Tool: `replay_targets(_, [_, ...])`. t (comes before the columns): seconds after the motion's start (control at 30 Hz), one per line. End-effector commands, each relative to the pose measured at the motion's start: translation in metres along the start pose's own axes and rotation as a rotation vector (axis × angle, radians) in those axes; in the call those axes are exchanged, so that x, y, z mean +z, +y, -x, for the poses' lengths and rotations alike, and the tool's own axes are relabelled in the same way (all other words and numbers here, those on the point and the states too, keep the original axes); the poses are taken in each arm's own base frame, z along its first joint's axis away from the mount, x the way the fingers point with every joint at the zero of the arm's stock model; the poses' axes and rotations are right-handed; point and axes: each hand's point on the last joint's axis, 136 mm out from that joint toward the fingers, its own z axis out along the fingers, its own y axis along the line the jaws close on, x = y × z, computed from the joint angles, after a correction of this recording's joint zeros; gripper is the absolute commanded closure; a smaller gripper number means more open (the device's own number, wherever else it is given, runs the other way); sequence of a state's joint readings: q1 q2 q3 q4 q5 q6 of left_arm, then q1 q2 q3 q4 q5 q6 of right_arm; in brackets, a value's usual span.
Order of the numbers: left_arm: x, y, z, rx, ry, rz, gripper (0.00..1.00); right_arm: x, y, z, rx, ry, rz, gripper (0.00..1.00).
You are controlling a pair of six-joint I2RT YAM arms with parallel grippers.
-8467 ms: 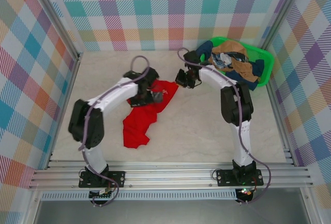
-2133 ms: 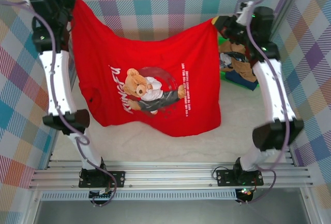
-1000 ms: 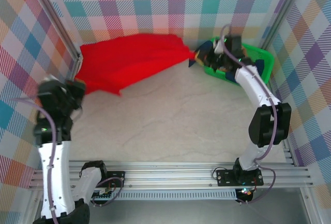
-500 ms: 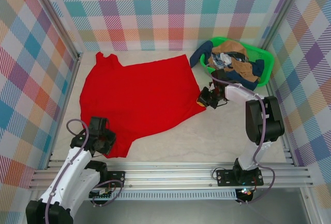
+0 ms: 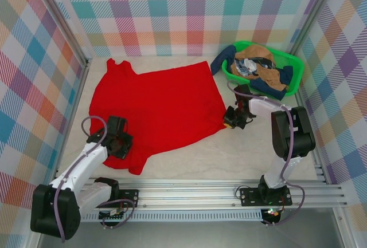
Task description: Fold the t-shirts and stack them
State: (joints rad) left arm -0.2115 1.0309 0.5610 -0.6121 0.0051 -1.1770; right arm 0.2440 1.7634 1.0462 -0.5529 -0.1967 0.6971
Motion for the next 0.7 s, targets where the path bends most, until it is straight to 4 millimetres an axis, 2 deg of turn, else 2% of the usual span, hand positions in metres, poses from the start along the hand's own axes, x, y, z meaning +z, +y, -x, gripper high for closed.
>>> replay_targets(0.0, [-0.008,-0.035,0.005,0.060,-0.032,-0.081,1.00,-0.008,-0.009,-0.001,-0.026,-0.028,-0.053,1.00])
replay_targets(0.07, [-0.009,-0.048,0.005,0.082,-0.020,-0.094,0.97,-0.008,-0.013,0.000,-0.018,-0.031,-0.076,0.98])
replay_targets(0.1, [-0.012,-0.054,0.006,0.096,-0.016,-0.094,0.81,-0.010,-0.016,0.000,-0.010,-0.036,-0.094,0.93])
replay_targets(0.13, [-0.017,-0.062,0.007,0.104,-0.014,-0.092,0.61,-0.013,-0.019,0.001,-0.005,-0.050,-0.111,0.86])
replay_targets(0.17, [-0.021,-0.069,0.008,0.117,-0.010,-0.088,0.47,-0.018,-0.020,0.003,-0.006,-0.071,-0.120,0.79])
replay_targets(0.23, [-0.035,-0.092,0.013,0.155,-0.015,-0.107,0.31,-0.034,-0.022,0.007,-0.006,-0.131,-0.130,0.67])
replay_targets(0.3, [-0.046,-0.114,0.019,0.177,-0.025,-0.129,0.25,-0.051,-0.019,0.011,-0.018,-0.197,-0.117,0.62])
replay_targets(0.4, [-0.058,-0.149,0.040,0.188,-0.061,-0.166,0.25,-0.077,-0.004,0.020,-0.053,-0.289,-0.058,0.58])
replay_targets(0.47, [-0.051,-0.164,0.066,0.151,-0.069,-0.142,0.31,-0.087,0.011,0.025,-0.085,-0.323,-0.004,0.57])
replay_targets(0.5, [-0.048,-0.172,0.086,0.122,-0.088,-0.126,0.36,-0.089,0.020,0.028,-0.105,-0.329,0.023,0.57])
replay_targets(0.6, [-0.030,-0.185,0.153,-0.035,-0.178,-0.073,0.68,-0.083,0.059,0.034,-0.184,-0.297,0.157,0.64])
replay_targets(0.67, [-0.006,-0.193,0.192,-0.141,-0.226,-0.065,0.81,-0.075,0.092,0.037,-0.270,-0.271,0.239,0.68])
